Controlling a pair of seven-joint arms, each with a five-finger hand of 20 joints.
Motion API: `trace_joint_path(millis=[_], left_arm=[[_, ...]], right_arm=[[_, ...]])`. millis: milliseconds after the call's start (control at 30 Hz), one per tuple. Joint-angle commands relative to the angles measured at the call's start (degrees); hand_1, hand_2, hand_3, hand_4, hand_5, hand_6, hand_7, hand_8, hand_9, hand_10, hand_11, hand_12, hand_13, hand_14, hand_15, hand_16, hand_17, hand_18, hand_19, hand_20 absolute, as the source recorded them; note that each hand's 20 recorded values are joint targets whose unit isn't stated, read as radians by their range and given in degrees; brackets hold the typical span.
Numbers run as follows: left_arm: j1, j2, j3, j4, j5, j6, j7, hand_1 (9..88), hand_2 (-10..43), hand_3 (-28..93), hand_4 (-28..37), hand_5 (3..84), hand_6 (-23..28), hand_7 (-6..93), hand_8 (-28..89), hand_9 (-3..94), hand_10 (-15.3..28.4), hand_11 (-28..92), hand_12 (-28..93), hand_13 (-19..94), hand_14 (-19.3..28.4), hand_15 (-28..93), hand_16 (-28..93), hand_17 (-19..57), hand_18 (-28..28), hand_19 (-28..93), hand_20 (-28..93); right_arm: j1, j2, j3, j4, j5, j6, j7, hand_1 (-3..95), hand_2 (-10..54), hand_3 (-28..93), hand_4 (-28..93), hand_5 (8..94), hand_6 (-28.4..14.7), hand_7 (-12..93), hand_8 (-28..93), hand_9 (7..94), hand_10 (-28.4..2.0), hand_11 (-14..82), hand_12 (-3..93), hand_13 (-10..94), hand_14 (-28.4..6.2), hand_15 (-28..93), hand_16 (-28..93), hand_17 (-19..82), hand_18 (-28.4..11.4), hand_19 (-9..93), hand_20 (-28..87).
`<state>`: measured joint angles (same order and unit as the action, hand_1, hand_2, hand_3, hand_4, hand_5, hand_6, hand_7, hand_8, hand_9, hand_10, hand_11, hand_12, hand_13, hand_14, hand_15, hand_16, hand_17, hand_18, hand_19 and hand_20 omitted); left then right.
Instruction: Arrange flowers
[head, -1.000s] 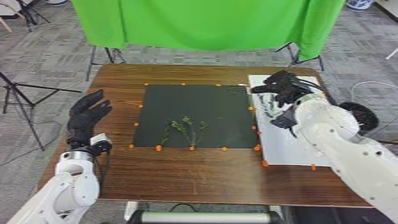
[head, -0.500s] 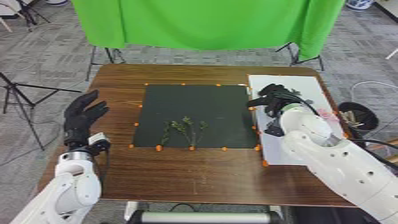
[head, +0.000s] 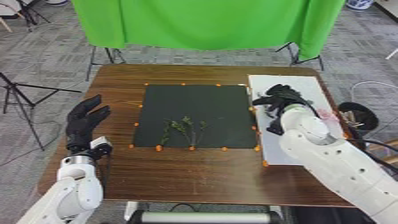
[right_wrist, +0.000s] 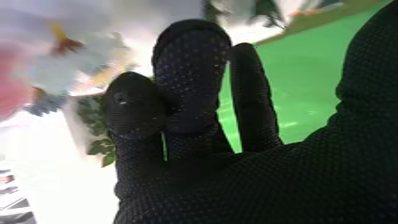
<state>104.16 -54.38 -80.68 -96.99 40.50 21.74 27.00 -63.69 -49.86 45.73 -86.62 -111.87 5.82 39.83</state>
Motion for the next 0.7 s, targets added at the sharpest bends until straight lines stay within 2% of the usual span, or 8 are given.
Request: trace_joint_path(millis=[33, 100, 300, 333, 433, 500, 600, 700], left_arm=[[0.15, -1.01, 0.08, 0.17, 0.10, -1.09, -0.59, 60.6, -1.2, 68, -2.1, 47.3, -1.1, 31.1, -13, 35.1, 10.2, 27, 14, 40, 13.7, 30, -1, 24.7, 13.3, 25, 31], [0.11, -1.07, 0.03, 0.15, 0.05, -1.11, -0.53, 60.5, -1.2, 68, -2.1, 47.3, -1.1, 31.1, -13, 35.1, 10.2, 27, 14, 40, 13.8, 30, -1, 24.7, 13.3, 25, 31], [-0.20, -1.27, -0.06, 0.38, 0.49, -1.53, -1.02, 60.0, -1.3, 69, -2.1, 47.5, -1.2, 31.0, -13, 35.3, 10.1, 27, 14, 40, 13.8, 30, -1, 24.4, 13.3, 25, 31], [-0.14, -1.31, -0.12, 0.35, 0.51, -1.55, -1.07, 59.9, -1.3, 69, -2.1, 47.5, -1.2, 31.1, -13, 35.3, 10.1, 27, 13, 40, 13.8, 30, -1, 24.4, 13.3, 25, 31], [-0.19, -1.48, -0.10, 0.42, 0.60, -1.64, -1.16, 59.9, -1.3, 69, -2.0, 47.6, -1.3, 31.0, -13, 35.3, 10.1, 26, 14, 40, 13.8, 30, -1, 24.3, 13.3, 25, 31], [-0.20, -1.45, -0.06, 0.43, 0.67, -1.64, -1.24, 59.9, -1.3, 69, -2.1, 47.6, -1.3, 31.0, -13, 35.2, 10.1, 26, 14, 40, 13.8, 30, -1, 24.2, 13.3, 25, 31], [-0.35, -1.43, 0.06, 0.45, 0.75, -1.72, -1.30, 59.9, -1.4, 69, -2.1, 47.5, -1.4, 31.0, -13, 35.2, 10.1, 26, 13, 40, 13.8, 30, -1, 24.1, 13.3, 25, 31], [-0.56, -1.38, 0.14, 0.58, 0.72, -1.80, -1.28, 59.9, -1.4, 69, -2.1, 47.6, -1.5, 31.0, -13, 35.2, 10.0, 26, 13, 40, 13.9, 30, -1, 24.0, 13.3, 25, 31]], right_arm=[[-1.94, -1.75, -1.78, 1.42, 0.18, 2.11, 0.64, 29.5, -9.5, 63, -12, 47.2, 2.0, 13, -7, 46.4, -20.9, 5.5, 12.5, 87, -6.2, 58, 25, 62, -13.9, 93, 43], [-2.55, -2.04, -2.07, 1.24, 0.55, 2.34, 0.67, 31.5, -9.5, 64, -13, 48.5, 2.2, 15, -8, 48.9, -20.1, 5.9, 13.4, 88, -5.7, 58, 25, 63, -13.4, 93, 42], [-4.30, -2.67, -2.97, 1.18, 0.75, 4.33, 0.26, 47.9, -9.5, 65, -16, 59.9, 1.5, 20, -10, 74.2, -15.2, 18.6, 18.8, 90, -4.1, 59, 27, 65, -12.6, 93, 48], [-4.67, -2.75, -2.77, 0.92, 1.36, 3.69, 0.47, 49.1, -9.5, 65, -16, 61.1, 1.3, 21, -8, 76.1, -14.6, 18.4, 20.6, 90, -4.0, 59, 27, 65, -12.4, 93, 48], [-5.45, -3.00, -2.39, 0.30, 2.48, 3.09, 0.97, 60.9, -9.5, 55, -15, 66.8, -1.0, 22, 8, 89.1, -11.2, 8.9, 34.3, 92, -3.1, 58, 27, 67, -11.2, 93, 46], [-5.58, -3.18, -2.25, 0.26, 4.97, 3.44, 0.96, 63.3, -9.5, 55, -15, 70.1, -1.8, 22, 11, 93.1, -9.8, 10.8, 34.3, 94, -2.7, 57, 27, 69, -10.3, 93, 43], [-6.21, -3.41, -0.96, -0.34, 8.10, 1.14, 1.69, 65.5, -9.5, 55, -14, 75.6, -3.0, 22, 13, 93.7, -10.2, 20.2, 29.4, 94, -2.5, 58, 24, 71, -9.4, 93, 38], [-6.55, -3.72, -0.25, -0.48, 9.42, -0.28, 2.19, 66.9, -9.5, 55, -14, 77.6, -3.9, 23, 13, 93.7, -10.0, 22.0, 28.3, 94, -2.3, 58, 23, 71, -8.6, 93, 37]])
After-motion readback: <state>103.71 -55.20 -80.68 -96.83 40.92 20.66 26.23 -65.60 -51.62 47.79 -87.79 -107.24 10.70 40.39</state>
